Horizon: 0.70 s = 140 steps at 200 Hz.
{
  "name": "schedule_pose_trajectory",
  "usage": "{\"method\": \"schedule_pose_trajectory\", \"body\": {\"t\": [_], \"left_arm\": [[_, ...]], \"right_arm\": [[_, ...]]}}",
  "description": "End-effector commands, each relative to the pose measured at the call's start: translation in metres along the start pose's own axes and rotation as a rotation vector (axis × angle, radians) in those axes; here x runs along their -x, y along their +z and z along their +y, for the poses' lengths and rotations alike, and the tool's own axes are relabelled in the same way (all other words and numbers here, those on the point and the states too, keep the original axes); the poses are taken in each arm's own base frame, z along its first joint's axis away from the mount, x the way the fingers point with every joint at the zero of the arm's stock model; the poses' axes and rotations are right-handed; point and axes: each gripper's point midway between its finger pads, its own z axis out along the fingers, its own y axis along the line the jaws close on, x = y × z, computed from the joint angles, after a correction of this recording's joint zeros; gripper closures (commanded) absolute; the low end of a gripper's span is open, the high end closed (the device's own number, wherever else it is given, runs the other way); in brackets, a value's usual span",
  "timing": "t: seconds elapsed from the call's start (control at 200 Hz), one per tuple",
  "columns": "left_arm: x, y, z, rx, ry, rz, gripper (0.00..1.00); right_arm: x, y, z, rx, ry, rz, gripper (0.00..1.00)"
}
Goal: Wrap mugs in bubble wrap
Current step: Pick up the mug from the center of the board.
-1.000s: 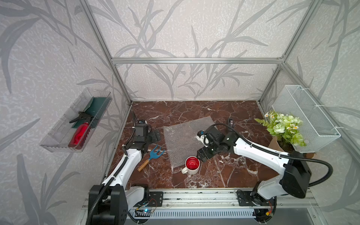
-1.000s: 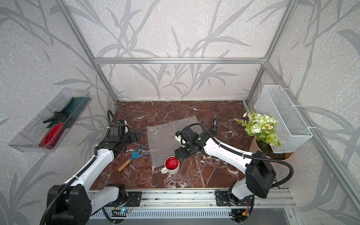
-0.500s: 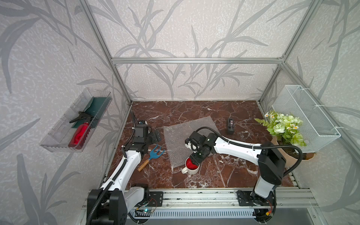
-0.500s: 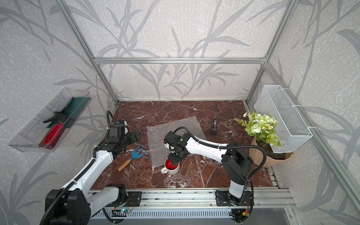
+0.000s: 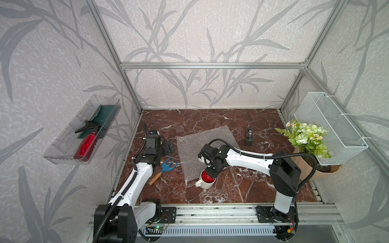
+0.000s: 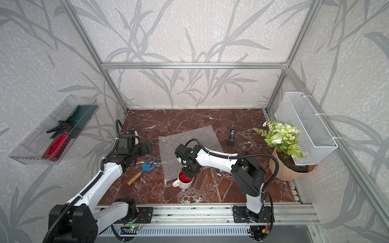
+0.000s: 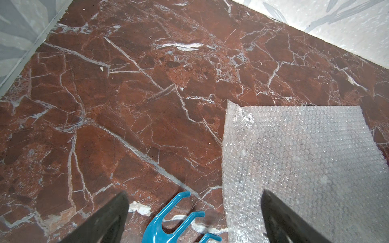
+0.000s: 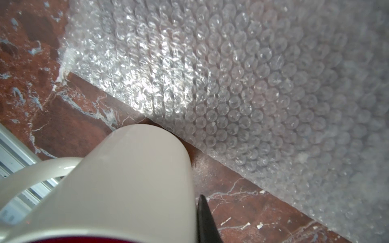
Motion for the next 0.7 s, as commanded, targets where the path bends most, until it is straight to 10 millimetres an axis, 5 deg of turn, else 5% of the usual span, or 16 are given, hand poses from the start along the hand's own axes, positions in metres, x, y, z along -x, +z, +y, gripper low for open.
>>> {"method": "schedule_pose_trajectory", "body": {"t": [0.0,0.13,0.375,0.54,0.695], "left_arm": [[-0.008,0.0,0.002,0.011,-0.008,0.023,0.03],[-0.009,0.003,0.0,0.006,-0.006,0.035,0.03],[-0.012,0.003,-0.002,0.009,0.0,0.044,0.03],[-0.013,-0.002,0.0,0.022,0.005,0.039,0.03],[-0.013,-0.001,0.001,0.028,0.005,0.035,0.03]], "right_arm": [[0.014,-0.037,0.008,0.02,-0.039,-0.057,1.0],[0.031,-0.053,-0.006,0.027,-0.036,-0.066,1.0],[0.074,-0.057,-0.064,-0.022,0.011,-0.08,1.0],[0.081,-0.061,-0.105,-0.049,0.301,-0.054,1.0],[0.081,-0.053,-0.104,-0.023,0.577,-0.083,1.0]]}}
